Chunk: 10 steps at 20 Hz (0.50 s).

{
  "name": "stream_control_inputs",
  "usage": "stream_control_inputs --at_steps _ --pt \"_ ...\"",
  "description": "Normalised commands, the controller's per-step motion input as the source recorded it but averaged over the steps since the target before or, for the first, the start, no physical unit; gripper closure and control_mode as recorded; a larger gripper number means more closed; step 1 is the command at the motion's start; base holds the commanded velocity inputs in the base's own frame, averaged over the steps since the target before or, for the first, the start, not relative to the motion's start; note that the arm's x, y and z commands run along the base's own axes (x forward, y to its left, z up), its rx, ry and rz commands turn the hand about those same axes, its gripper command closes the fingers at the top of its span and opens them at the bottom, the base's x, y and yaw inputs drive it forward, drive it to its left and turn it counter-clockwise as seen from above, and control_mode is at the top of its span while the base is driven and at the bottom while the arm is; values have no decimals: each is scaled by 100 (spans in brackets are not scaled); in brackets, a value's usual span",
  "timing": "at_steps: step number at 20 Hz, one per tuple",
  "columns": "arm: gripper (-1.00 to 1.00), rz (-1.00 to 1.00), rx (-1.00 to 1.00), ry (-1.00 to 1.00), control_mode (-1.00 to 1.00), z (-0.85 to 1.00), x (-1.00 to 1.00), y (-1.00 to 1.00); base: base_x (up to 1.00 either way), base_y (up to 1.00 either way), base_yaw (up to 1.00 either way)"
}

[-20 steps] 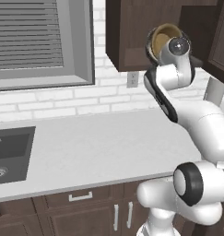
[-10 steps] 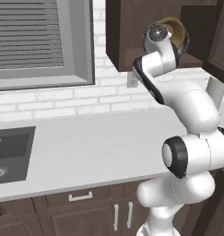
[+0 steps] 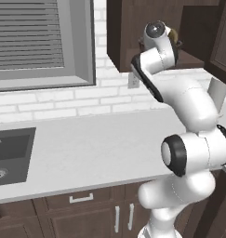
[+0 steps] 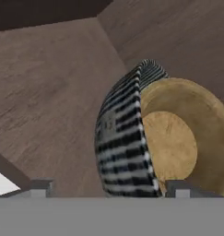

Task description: Pick up the bowls on the counter and stack them on top of one another in the open cabinet. Place the smaller bowl on top of the larger bowl.

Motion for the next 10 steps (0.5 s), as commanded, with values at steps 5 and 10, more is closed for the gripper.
stream_control_inputs --at_steps 5,10 --pt "-100 0 -4 -42 -100 -19 -100 8 0 0 0" --pt "-100 0 -15 -28 -100 -95 -100 14 0 0 0"
